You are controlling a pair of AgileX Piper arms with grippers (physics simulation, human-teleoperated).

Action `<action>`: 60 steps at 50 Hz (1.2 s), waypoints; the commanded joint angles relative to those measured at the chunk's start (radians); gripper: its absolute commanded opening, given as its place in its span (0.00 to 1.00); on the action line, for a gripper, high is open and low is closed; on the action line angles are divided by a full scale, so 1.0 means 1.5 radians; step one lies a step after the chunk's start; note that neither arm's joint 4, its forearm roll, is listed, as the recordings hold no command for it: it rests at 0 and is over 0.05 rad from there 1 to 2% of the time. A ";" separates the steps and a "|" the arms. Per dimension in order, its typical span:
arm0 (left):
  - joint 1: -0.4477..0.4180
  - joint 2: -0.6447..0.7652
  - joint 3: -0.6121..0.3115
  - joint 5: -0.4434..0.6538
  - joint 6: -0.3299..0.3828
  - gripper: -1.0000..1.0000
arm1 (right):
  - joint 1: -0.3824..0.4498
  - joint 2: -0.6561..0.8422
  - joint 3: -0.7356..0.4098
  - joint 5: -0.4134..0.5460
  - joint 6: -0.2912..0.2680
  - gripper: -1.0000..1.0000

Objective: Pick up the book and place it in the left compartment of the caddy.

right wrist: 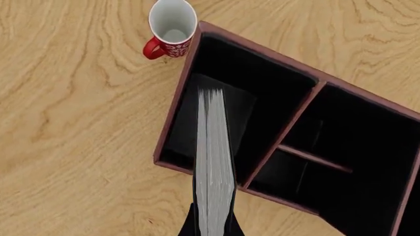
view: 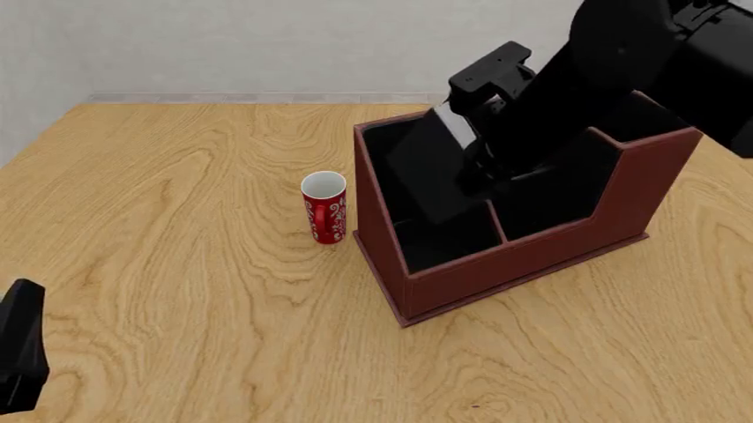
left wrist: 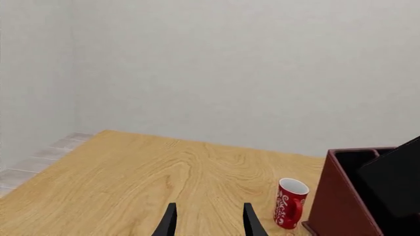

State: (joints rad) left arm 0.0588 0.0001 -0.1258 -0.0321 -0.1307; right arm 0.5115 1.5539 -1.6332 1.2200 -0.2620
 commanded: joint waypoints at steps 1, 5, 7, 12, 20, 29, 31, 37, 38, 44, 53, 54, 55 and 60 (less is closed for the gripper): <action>0.004 0.000 0.004 -0.004 0.002 1.00 | 0.006 0.016 -0.017 0.000 0.023 0.00; 0.006 0.000 0.007 -0.006 0.001 1.00 | 0.005 0.024 -0.022 0.000 0.023 0.00; 0.006 0.000 0.008 -0.007 0.002 1.00 | 0.003 0.028 -0.024 0.000 0.023 0.00; 0.007 0.000 0.009 -0.007 0.002 1.00 | 0.001 0.035 -0.026 0.000 0.024 0.00; 0.008 0.000 -0.005 0.007 0.002 1.00 | 0.001 0.053 -0.040 0.000 0.026 0.00; 0.012 0.000 -0.006 0.010 0.004 1.00 | 0.006 0.070 -0.051 0.000 0.033 0.00; 0.012 0.000 -0.005 0.009 0.003 1.00 | 0.007 0.073 -0.052 0.000 0.034 0.00; 0.012 0.000 0.002 0.004 0.005 1.00 | 0.010 0.090 -0.059 0.000 0.037 0.00; 0.013 0.000 0.004 0.003 0.006 1.00 | 0.009 0.093 -0.060 0.000 0.035 0.00; 0.015 0.000 0.013 -0.003 0.005 1.00 | 0.009 0.107 -0.068 0.000 0.040 0.00; 0.015 0.000 0.022 -0.011 0.008 1.00 | 0.015 0.115 -0.068 0.000 0.049 0.00; 0.015 0.000 0.021 -0.011 0.008 1.00 | 0.019 0.114 -0.067 0.000 0.053 0.00; 0.014 0.000 0.021 -0.011 0.008 1.00 | 0.018 0.114 -0.067 0.000 0.052 0.00; 0.015 0.000 0.021 -0.011 0.010 1.00 | 0.018 0.115 -0.065 -0.001 0.055 0.00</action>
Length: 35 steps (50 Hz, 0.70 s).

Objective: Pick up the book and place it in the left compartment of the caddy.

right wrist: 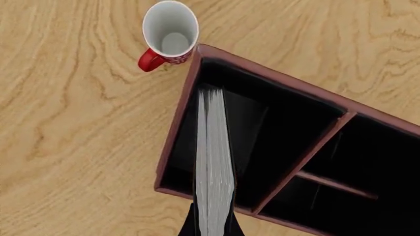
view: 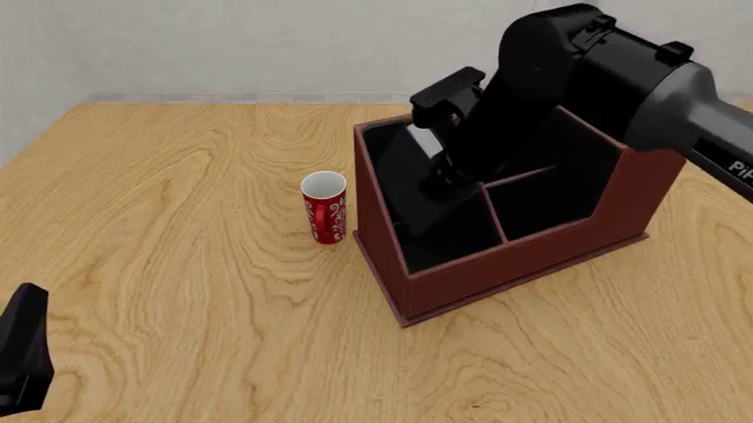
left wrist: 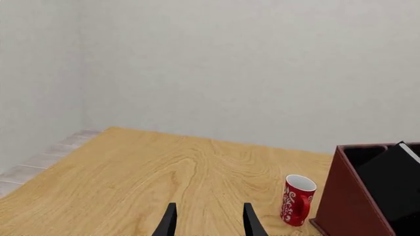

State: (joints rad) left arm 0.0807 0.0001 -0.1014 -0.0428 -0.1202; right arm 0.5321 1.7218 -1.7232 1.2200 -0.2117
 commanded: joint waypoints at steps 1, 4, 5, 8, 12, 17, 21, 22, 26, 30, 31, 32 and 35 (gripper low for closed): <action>0.000 0.000 0.004 -0.004 0.003 1.00 | 0.005 0.003 -0.005 -0.001 0.021 0.00; -0.001 0.000 0.006 -0.005 0.004 1.00 | 0.003 0.003 -0.007 0.000 0.025 0.00; -0.001 0.000 0.005 -0.004 0.002 1.00 | 0.001 0.005 -0.008 0.000 0.022 0.00; -0.001 0.000 0.005 -0.005 0.003 1.00 | 0.003 0.006 -0.009 0.000 0.025 0.00; 0.000 0.000 0.003 -0.004 0.003 1.00 | 0.006 0.009 -0.010 -0.001 0.031 0.00; 0.000 0.000 0.004 -0.004 0.004 1.00 | 0.009 0.012 -0.008 -0.005 0.035 0.00; 0.001 0.000 0.006 -0.005 0.005 1.00 | 0.010 0.012 0.004 -0.013 0.036 0.00; 0.001 0.000 0.006 -0.006 0.005 1.00 | 0.011 0.011 0.006 -0.017 0.040 0.00; 0.000 0.000 0.007 -0.006 0.005 1.00 | 0.013 0.007 0.025 -0.030 0.043 0.00; 0.000 0.000 0.005 -0.004 0.004 1.00 | 0.017 0.001 0.042 -0.040 0.049 0.00; 0.000 0.000 0.004 -0.004 0.005 1.00 | 0.017 0.000 0.045 -0.042 0.050 0.00; 0.000 0.000 0.004 -0.003 0.005 1.00 | 0.016 0.000 0.047 -0.044 0.049 0.00; 0.000 0.000 0.004 -0.003 0.006 1.00 | 0.019 -0.004 0.056 -0.050 0.054 0.00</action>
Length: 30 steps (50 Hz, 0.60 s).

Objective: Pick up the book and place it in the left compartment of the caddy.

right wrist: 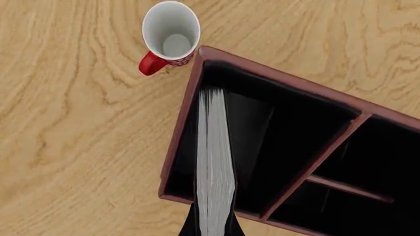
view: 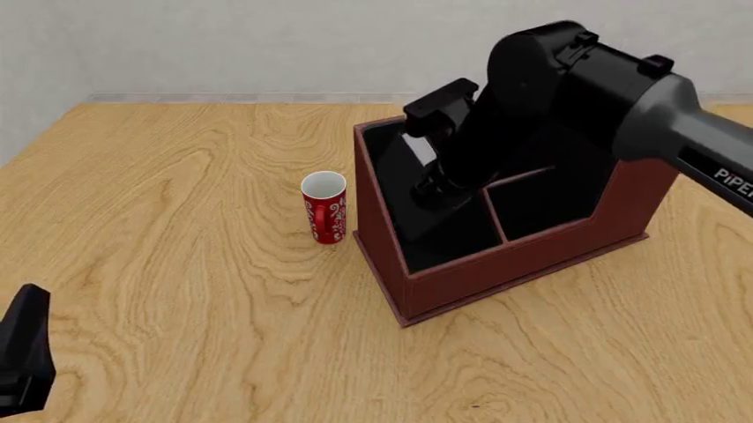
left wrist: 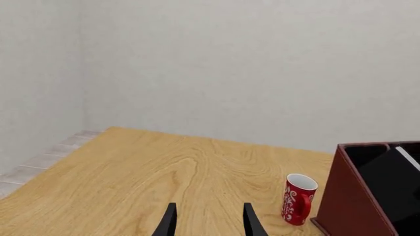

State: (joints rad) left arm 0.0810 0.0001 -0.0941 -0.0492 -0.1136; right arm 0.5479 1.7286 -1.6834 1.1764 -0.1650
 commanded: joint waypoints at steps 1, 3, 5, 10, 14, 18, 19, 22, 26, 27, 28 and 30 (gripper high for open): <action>-0.001 0.000 -0.002 0.002 0.001 1.00 | 0.007 -0.008 0.030 -0.021 0.021 0.00; -0.002 0.000 -0.004 0.003 0.002 1.00 | 0.009 -0.010 0.032 -0.020 0.023 0.00; -0.002 0.000 -0.005 0.004 0.001 1.00 | 0.009 -0.011 0.029 -0.019 0.025 0.00; -0.003 0.000 -0.005 0.004 0.002 1.00 | 0.003 -0.009 0.022 -0.017 0.020 0.00; -0.004 0.000 -0.005 0.004 0.003 1.00 | 0.031 -0.030 0.045 -0.022 0.051 1.00; -0.003 0.000 -0.007 0.005 0.004 1.00 | 0.003 -0.007 0.019 -0.016 0.024 1.00; -0.003 0.000 -0.007 0.006 0.004 1.00 | 0.000 -0.004 0.013 -0.014 0.023 1.00; -0.002 0.000 -0.007 0.006 0.004 1.00 | 0.003 -0.007 0.009 -0.009 0.023 1.00; -0.003 0.000 -0.009 0.006 0.002 1.00 | 0.001 -0.006 0.005 -0.006 0.022 1.00; -0.004 0.000 -0.009 0.005 0.004 1.00 | 0.000 -0.006 0.004 -0.005 0.021 1.00; -0.004 0.000 -0.009 0.005 0.004 1.00 | 0.000 -0.006 0.004 -0.005 0.021 1.00; -0.005 0.000 -0.009 0.005 0.002 1.00 | 0.000 -0.009 0.007 -0.005 0.021 1.00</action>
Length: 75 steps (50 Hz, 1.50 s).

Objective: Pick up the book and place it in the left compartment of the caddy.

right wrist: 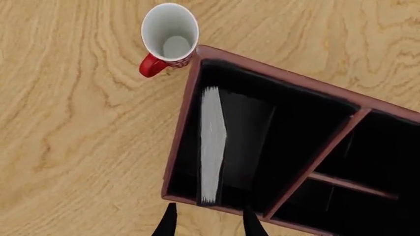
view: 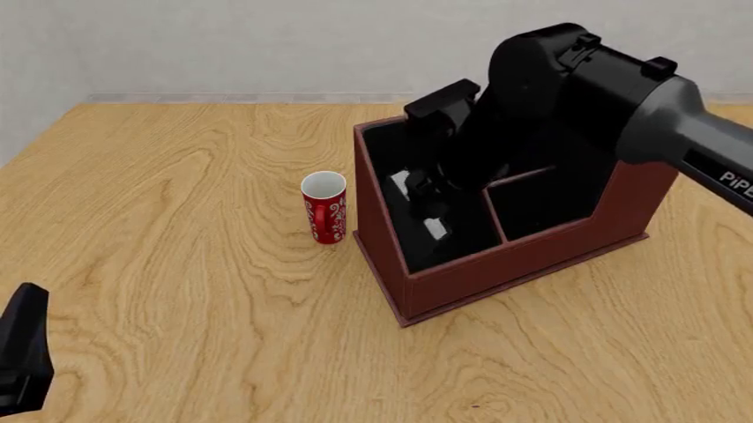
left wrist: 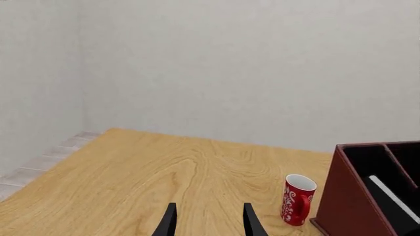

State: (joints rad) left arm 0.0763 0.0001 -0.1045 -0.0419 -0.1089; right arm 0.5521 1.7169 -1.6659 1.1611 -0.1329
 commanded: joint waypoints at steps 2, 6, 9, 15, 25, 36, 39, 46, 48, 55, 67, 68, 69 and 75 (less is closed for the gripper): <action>-0.001 0.000 -0.001 -0.001 0.000 1.00 | -0.008 0.002 -0.010 0.008 -0.005 1.00; 0.000 0.000 -0.001 -0.001 -0.001 1.00 | -0.011 0.003 -0.017 0.013 -0.007 1.00; -0.001 0.000 -0.003 0.001 0.000 1.00 | -0.010 0.002 -0.024 0.020 -0.009 1.00; 0.000 0.000 -0.011 0.005 -0.004 1.00 | -0.014 -0.003 -0.045 0.039 -0.017 1.00; -0.006 0.000 -0.021 0.008 -0.007 1.00 | -0.020 -0.051 -0.025 0.039 -0.033 1.00; -0.021 0.000 -0.054 0.026 -0.008 1.00 | 0.002 -0.139 0.022 0.039 -0.020 1.00; -0.029 0.000 -0.063 0.032 -0.006 1.00 | 0.015 -0.177 0.046 0.039 -0.012 1.00; -0.043 0.000 -0.075 0.041 0.003 1.00 | 0.031 -0.254 0.091 0.039 -0.008 1.00; -0.048 0.000 -0.079 0.043 0.004 1.00 | 0.051 -0.287 0.107 0.039 0.010 1.00; -0.061 0.000 -0.087 0.047 0.011 1.00 | 0.070 -0.352 0.158 0.039 0.025 1.00; -0.083 0.000 -0.093 0.054 0.023 1.00 | 0.092 -0.502 0.312 -0.044 0.033 1.00; -0.087 0.000 -0.095 0.055 0.023 1.00 | 0.093 -0.514 0.330 -0.050 0.031 1.00; -0.089 0.000 -0.096 0.056 0.027 1.00 | 0.099 -0.526 0.335 -0.055 0.036 1.00; -0.099 0.000 -0.108 0.065 0.031 1.00 | 0.101 -0.581 0.397 -0.087 0.035 1.00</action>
State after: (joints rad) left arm -0.0453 0.0001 -0.2458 0.0399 -0.0760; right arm 0.6811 0.9954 -1.2242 1.1043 -0.0896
